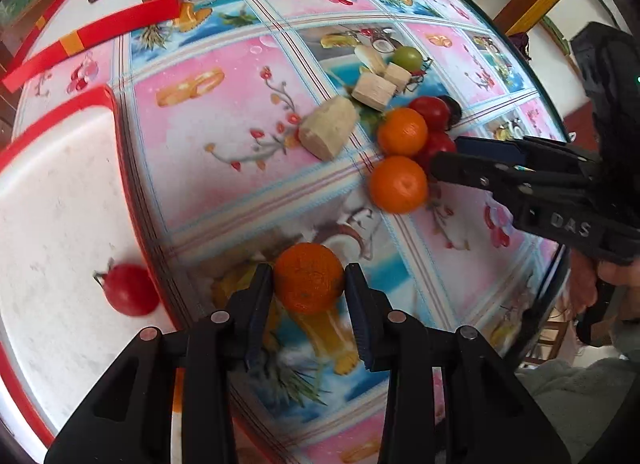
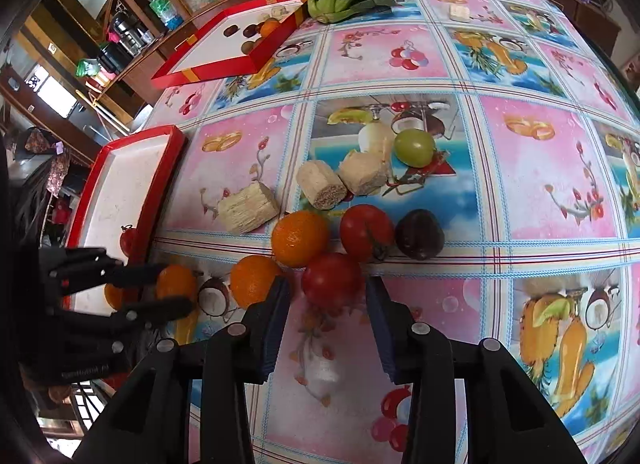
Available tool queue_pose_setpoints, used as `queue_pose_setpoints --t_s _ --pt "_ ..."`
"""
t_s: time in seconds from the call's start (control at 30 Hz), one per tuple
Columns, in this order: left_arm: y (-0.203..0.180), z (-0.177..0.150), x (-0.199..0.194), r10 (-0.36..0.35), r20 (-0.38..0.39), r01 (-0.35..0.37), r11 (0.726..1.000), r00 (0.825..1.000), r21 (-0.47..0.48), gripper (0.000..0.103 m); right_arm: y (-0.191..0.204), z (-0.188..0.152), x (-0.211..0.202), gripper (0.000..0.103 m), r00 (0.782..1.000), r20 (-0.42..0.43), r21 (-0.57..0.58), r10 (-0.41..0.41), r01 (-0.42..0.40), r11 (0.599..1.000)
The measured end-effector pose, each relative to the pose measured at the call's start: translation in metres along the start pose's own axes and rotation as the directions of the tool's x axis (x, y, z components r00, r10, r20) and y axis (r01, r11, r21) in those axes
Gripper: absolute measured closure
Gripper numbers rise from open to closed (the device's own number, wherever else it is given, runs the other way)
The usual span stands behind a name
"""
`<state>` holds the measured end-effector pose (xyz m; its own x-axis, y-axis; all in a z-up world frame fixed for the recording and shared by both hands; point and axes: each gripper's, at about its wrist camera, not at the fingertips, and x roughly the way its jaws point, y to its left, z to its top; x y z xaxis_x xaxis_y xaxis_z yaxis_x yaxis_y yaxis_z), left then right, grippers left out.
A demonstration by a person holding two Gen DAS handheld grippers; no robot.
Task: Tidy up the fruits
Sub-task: 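Grasp an orange with the left tool while the right tool grasps a red tomato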
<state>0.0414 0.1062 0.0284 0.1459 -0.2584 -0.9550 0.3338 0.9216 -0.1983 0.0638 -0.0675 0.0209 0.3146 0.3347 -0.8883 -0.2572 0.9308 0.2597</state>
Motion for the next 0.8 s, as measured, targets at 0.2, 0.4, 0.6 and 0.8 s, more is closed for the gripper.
queue_pose_setpoints --t_s 0.2,0.4,0.6,0.8 --pt "-0.006 -0.006 0.001 -0.023 -0.004 0.022 1.000 1.000 -0.022 0.069 -0.001 0.002 0.010 0.065 1.000 -0.018 0.001 -0.003 0.003 1.000" --pt "-0.005 -0.010 0.000 -0.028 0.005 0.028 0.999 1.000 -0.046 0.069 0.000 -0.001 0.011 0.069 1.000 -0.012 -0.006 -0.013 0.013 1.000" --pt "-0.008 -0.013 -0.003 -0.032 0.018 0.033 0.998 0.999 -0.053 0.069 0.000 -0.004 0.001 0.069 1.000 -0.005 -0.010 -0.010 0.010 1.000" --pt "-0.007 -0.018 -0.011 -0.046 0.038 0.048 0.996 0.998 -0.069 0.069 0.001 -0.014 -0.014 0.069 1.000 0.009 -0.022 0.002 -0.002 1.000"
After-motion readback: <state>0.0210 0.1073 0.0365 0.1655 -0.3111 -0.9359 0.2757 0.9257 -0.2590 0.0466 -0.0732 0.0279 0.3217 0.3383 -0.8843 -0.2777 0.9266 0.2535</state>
